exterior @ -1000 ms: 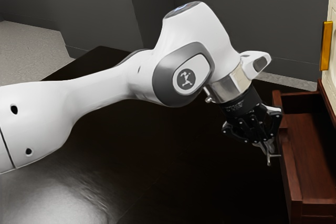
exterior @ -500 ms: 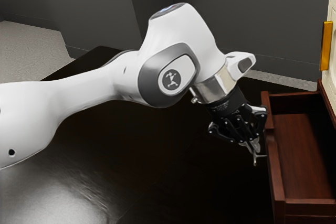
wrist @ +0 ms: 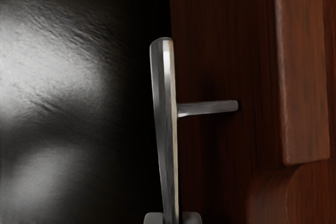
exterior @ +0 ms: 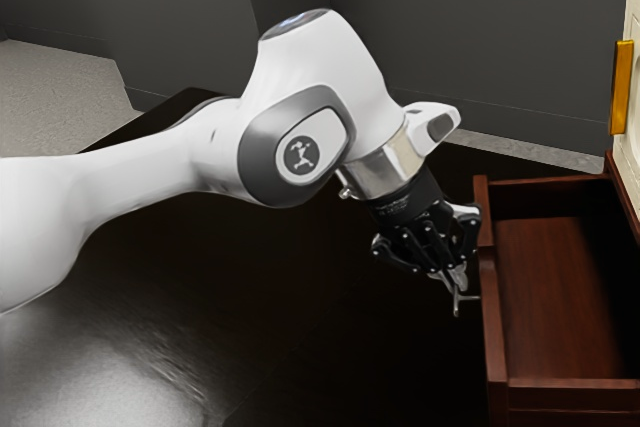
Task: Pull the drawer handle with one arm to open the drawer
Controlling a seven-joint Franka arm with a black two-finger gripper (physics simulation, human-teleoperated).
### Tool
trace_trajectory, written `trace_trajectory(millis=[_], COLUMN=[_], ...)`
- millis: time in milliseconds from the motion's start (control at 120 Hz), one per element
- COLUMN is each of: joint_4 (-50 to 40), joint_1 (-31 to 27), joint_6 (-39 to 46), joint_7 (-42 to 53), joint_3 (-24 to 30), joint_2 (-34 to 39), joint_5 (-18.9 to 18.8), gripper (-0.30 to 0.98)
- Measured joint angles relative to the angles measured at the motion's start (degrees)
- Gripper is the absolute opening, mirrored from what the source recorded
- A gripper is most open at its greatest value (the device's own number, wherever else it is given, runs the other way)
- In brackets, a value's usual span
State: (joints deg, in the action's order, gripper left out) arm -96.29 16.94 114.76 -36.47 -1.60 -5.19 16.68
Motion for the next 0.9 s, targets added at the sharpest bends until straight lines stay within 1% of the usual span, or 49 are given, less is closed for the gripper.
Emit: trace_trajectory(millis=[467,608,733,808,900], joint_4=[-4.1,-5.2,-6.0,-6.3,-6.4], joint_1=[0.6,1.4,3.4,3.0,3.1], joint_6=[0.1,0.1,0.1,0.1,0.1], joint_7=[1.3,1.6,1.7,1.8,1.9], joint_3=[-2.1,-3.3,-5.3,-4.9,-5.0], joint_2=[3.3,4.3,5.0,5.2,5.2], joint_5=[-1.0,-1.2,-1.6,-1.8,-1.9], gripper=[-0.08,-0.08,-0.08,-0.08,-0.03])
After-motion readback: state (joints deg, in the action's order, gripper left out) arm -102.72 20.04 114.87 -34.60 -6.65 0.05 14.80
